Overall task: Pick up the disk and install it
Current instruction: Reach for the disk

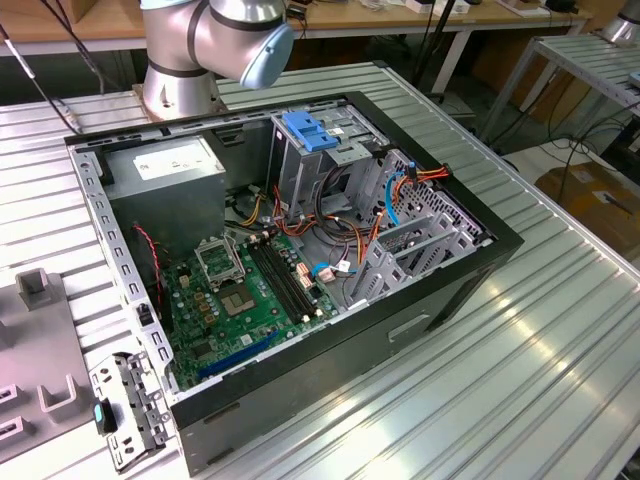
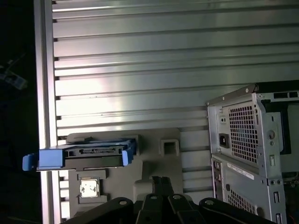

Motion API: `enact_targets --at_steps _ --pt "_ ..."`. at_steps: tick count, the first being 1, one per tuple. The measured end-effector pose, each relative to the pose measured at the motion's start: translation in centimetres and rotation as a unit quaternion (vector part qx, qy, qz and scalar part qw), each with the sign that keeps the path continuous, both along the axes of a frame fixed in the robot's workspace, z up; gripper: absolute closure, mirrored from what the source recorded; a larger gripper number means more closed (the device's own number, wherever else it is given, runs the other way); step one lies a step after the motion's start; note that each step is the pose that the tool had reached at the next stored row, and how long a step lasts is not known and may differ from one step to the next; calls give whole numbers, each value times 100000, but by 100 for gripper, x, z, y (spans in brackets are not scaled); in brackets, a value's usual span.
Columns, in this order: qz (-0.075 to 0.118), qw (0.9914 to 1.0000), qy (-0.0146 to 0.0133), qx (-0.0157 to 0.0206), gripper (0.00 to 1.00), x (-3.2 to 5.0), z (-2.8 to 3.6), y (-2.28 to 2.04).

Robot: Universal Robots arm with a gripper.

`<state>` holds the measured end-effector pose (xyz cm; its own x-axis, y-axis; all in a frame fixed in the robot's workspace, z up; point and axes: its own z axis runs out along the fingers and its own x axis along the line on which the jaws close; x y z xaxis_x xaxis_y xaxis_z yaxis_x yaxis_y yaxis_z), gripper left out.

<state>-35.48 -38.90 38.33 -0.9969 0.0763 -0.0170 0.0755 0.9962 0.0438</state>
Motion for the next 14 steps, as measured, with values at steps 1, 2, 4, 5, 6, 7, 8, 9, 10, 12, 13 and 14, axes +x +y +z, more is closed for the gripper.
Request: enact_targets --at_steps 1,2,4,5,6,7,8,9,10,12,13,14 --pt "0 100000 5 -2 89 -24 1 6" --pt "0 100000 -1 1 89 -39 0 9" --pt "1 100000 1 -1 89 -71 0 17" --pt "2 100000 0 0 89 -90 0 21" --pt "5 100000 -1 -1 89 -102 0 25" --pt "2 100000 2 -1 89 -115 0 30" --pt "5 100000 0 -2 89 -129 0 36" --pt "6 100000 0 -1 89 -147 0 42" --pt "4 100000 1 1 89 -164 -1 49" --pt "-1 100000 5 -1 89 -201 0 68" --pt "-3 100000 2 -1 89 -243 -1 87" --pt "3 100000 2 0 89 -317 -2 101"
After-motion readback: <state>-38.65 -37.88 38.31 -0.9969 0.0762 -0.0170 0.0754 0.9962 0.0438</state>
